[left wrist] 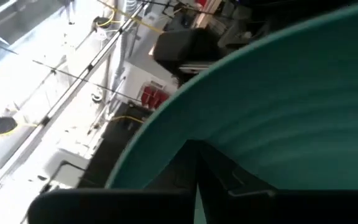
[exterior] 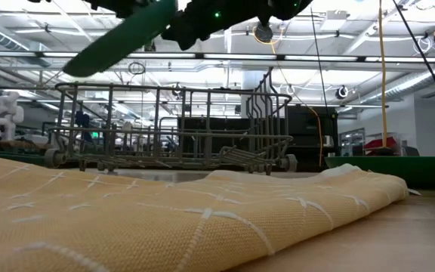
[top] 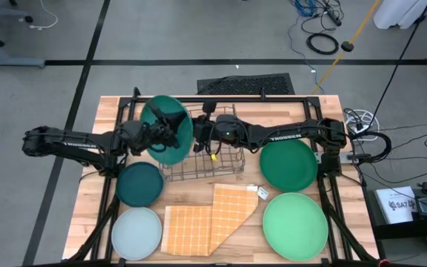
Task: Sort dishes
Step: Put the blue plate on the dish rack
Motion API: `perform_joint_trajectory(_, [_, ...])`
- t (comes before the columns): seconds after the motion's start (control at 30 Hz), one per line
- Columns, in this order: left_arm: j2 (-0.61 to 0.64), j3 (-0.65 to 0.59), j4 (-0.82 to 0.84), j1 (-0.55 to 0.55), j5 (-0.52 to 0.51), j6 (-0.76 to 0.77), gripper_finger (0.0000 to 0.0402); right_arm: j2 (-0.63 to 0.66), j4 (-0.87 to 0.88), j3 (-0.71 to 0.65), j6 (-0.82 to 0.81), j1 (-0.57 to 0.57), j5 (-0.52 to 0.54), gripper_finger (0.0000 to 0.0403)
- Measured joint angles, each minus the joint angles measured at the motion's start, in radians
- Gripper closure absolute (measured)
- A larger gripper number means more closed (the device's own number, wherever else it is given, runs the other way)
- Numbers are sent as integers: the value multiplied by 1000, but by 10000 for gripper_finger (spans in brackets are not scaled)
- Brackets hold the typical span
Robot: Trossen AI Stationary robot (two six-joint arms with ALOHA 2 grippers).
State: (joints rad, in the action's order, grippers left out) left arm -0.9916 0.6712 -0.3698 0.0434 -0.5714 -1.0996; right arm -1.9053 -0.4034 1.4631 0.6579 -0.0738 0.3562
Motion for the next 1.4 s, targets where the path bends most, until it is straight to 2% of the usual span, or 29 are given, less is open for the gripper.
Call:
perform_joint_trajectory(0.17, [-1,0,-5,0,3,23,397,0,-20,0,16,3,14,403])
perform_joint_trajectory(0.43, [0,-1,20,2,-6,80,382,-3,-43,-1,50,21,58,403])
perform_joint_trajectory(0.7, [2,-6,40,2,4,173,348,-3,-36,5,93,45,104,403])
perform_joint_trajectory(0.97, [3,-6,40,1,28,180,322,-3,-34,13,151,72,179,403])
perform_joint_trajectory(1.2, [2,-6,82,1,28,182,322,-3,1,15,143,83,200,403])
perform_joint_trajectory(1.4, [0,-8,167,2,30,211,322,-3,115,18,47,85,187,403])
